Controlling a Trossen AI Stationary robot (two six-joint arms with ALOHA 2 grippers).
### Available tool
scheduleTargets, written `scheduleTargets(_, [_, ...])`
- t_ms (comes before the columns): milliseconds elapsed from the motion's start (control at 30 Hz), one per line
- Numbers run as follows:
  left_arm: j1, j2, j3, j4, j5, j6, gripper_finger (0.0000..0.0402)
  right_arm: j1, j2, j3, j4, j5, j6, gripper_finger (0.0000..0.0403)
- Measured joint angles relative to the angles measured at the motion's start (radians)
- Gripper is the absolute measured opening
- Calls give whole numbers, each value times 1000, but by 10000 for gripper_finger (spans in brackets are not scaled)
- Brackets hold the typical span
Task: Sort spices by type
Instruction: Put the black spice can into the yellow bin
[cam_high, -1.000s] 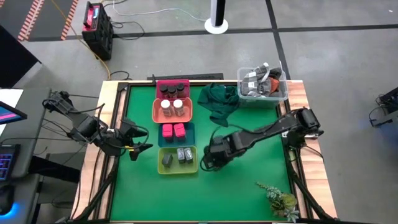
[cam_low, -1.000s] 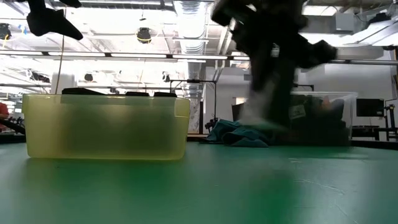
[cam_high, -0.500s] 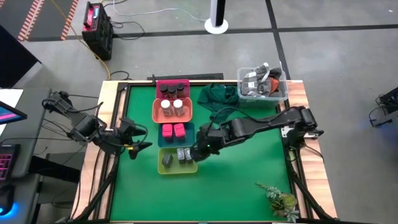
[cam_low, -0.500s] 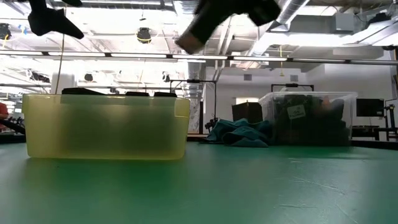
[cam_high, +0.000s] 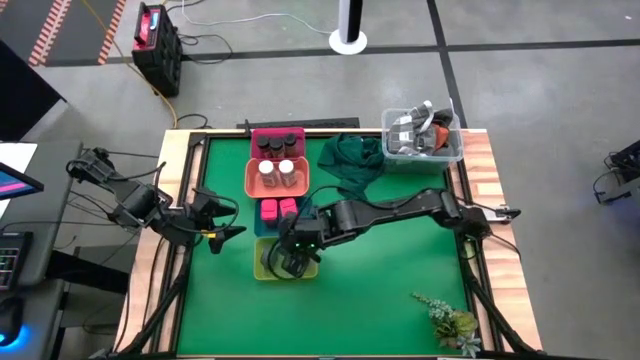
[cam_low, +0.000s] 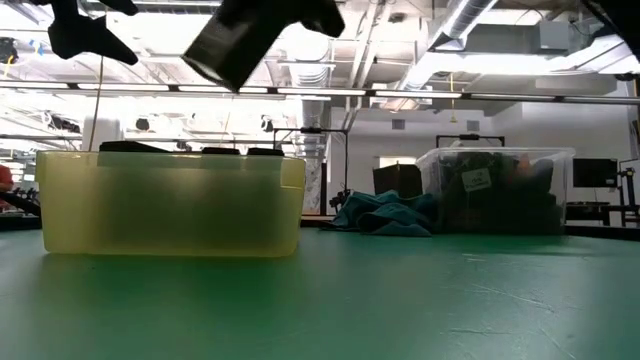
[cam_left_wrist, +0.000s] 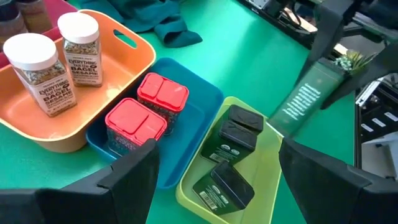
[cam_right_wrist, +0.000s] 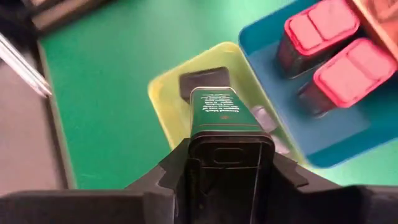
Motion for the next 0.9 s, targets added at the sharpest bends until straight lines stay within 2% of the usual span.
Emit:
scheduleTargets(100, [0,0,0,0,1,-9,316,11,36,55,-76,37,-117,156])
scheduleTargets(500, [0,0,0,-1,0,-3,316,70,47,42,-96,38,-408,157])
scheduleTargets(900, [0,0,0,-3,-14,-8,316,72,130,21,-117,36,-434,157])
